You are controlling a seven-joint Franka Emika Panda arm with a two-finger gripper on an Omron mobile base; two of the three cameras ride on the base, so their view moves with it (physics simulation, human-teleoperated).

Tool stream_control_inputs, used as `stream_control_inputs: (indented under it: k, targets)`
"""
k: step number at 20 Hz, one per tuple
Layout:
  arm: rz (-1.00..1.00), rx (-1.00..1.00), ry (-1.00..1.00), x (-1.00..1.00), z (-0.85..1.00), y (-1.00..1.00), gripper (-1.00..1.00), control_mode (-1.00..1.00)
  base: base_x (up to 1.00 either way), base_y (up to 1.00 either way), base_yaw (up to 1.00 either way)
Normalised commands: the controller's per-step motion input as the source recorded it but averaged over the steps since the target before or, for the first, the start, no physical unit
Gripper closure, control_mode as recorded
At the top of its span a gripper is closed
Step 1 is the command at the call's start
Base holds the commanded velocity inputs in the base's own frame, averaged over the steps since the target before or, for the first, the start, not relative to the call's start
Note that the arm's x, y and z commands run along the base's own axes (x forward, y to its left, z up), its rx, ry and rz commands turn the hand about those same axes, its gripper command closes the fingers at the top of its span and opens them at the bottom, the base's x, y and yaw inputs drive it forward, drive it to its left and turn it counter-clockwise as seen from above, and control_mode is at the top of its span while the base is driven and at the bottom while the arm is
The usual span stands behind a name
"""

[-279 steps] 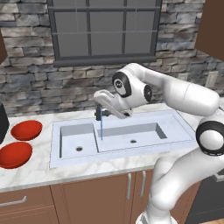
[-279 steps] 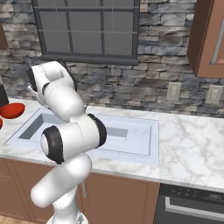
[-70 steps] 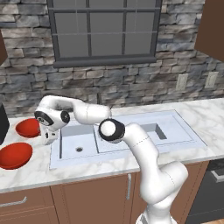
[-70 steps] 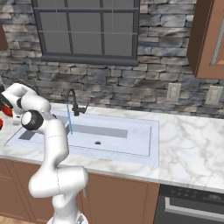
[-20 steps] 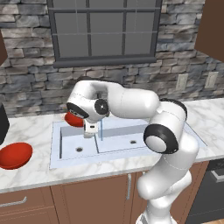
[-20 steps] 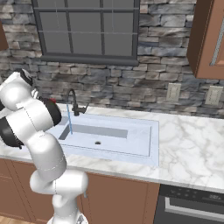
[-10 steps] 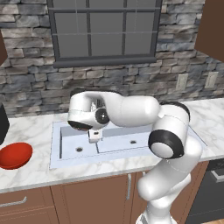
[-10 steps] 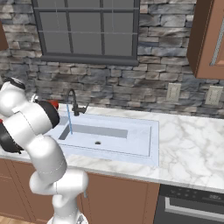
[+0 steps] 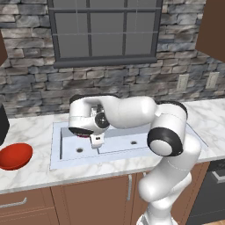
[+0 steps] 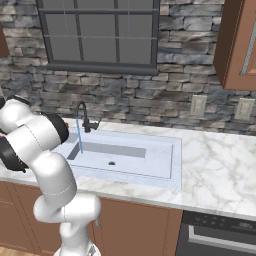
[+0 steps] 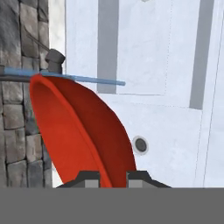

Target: Rinse each bowl for a few seconds and place them down in the sink or on the counter.

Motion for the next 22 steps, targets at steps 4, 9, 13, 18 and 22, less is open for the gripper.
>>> stream_control_inputs:
  k: [4,9,13,18,22]
  targets:
    - [-0.08,-0.16,0.03,0.0,0.0,0.0,1.0,-1.0,0.0,0.0,0.0]
    - [-0.08,-0.16,0.04,0.0,0.0,0.0,1.0,-1.0,0.0,0.0,0.0]
    - [-0.06,-0.15,0.05,0.1,0.0,0.01,1.0,-1.0,0.0,0.0,0.0]
    - [-0.02,-0.12,0.08,0.31,0.0,0.06,1.0,-1.0,0.0,0.0,0.0]
    - [0.0,-0.07,0.08,0.3,0.03,0.0,1.0,-1.0,0.0,0.0,0.0]
